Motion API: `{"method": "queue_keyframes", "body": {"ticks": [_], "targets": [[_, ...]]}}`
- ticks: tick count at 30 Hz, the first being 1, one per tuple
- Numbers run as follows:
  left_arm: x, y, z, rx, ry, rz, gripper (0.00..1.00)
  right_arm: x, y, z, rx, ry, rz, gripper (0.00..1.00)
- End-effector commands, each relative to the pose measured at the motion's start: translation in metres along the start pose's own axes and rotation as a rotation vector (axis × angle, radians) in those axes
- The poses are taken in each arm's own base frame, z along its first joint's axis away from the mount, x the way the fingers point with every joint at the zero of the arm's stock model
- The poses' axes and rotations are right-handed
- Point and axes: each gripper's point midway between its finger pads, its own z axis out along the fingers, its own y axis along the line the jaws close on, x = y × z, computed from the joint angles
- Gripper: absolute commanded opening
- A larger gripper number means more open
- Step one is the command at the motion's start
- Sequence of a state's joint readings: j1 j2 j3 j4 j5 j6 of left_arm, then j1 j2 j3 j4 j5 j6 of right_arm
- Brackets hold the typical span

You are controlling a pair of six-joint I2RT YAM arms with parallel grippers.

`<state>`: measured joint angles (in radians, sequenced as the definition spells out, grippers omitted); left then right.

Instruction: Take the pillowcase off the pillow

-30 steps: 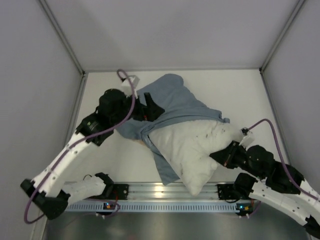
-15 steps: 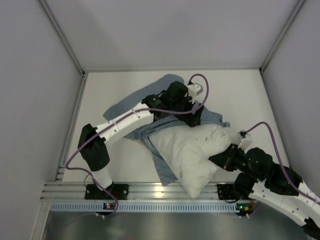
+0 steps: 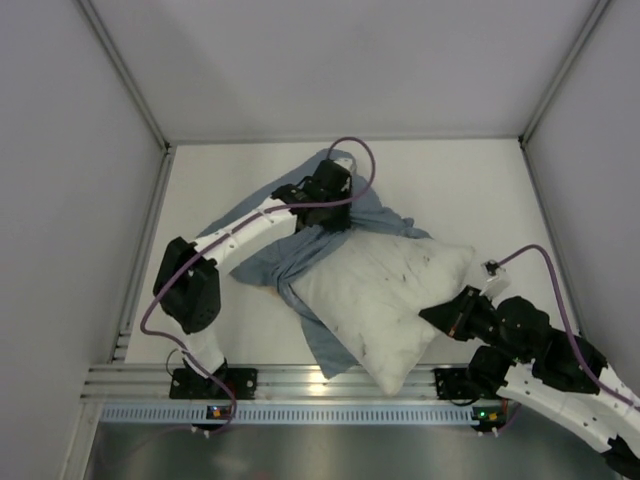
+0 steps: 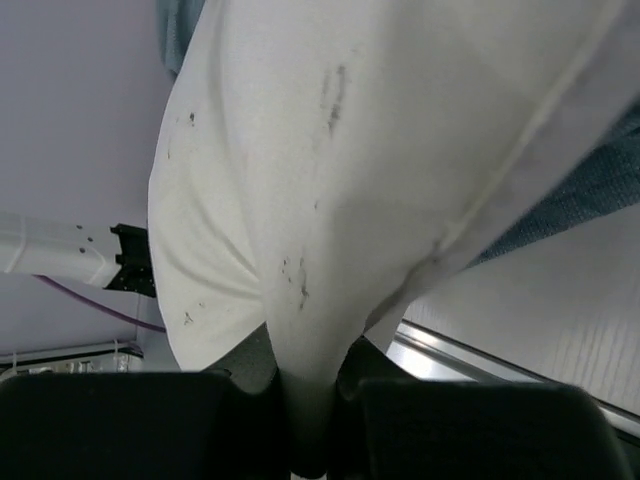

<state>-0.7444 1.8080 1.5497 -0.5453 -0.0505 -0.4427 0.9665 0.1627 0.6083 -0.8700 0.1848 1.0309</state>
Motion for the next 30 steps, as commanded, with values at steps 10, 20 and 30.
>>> {"method": "queue_keyframes", "body": {"ticks": [10, 20, 30], "targets": [[0.030, 0.211, -0.059, -0.451, -0.063, -0.432, 0.00, -0.071, 0.006, -0.083, -0.092, -0.321, 0.098, 0.00], [0.060, 0.235, -0.072, -0.427, -0.069, -0.510, 0.00, -0.110, -0.023, -0.138, 0.027, -0.478, 0.121, 0.00], [0.050, 0.242, -0.085, -0.404, -0.101, -0.522, 0.00, -0.133, -0.036, -0.154, 0.173, -0.556, 0.079, 0.00]]}}
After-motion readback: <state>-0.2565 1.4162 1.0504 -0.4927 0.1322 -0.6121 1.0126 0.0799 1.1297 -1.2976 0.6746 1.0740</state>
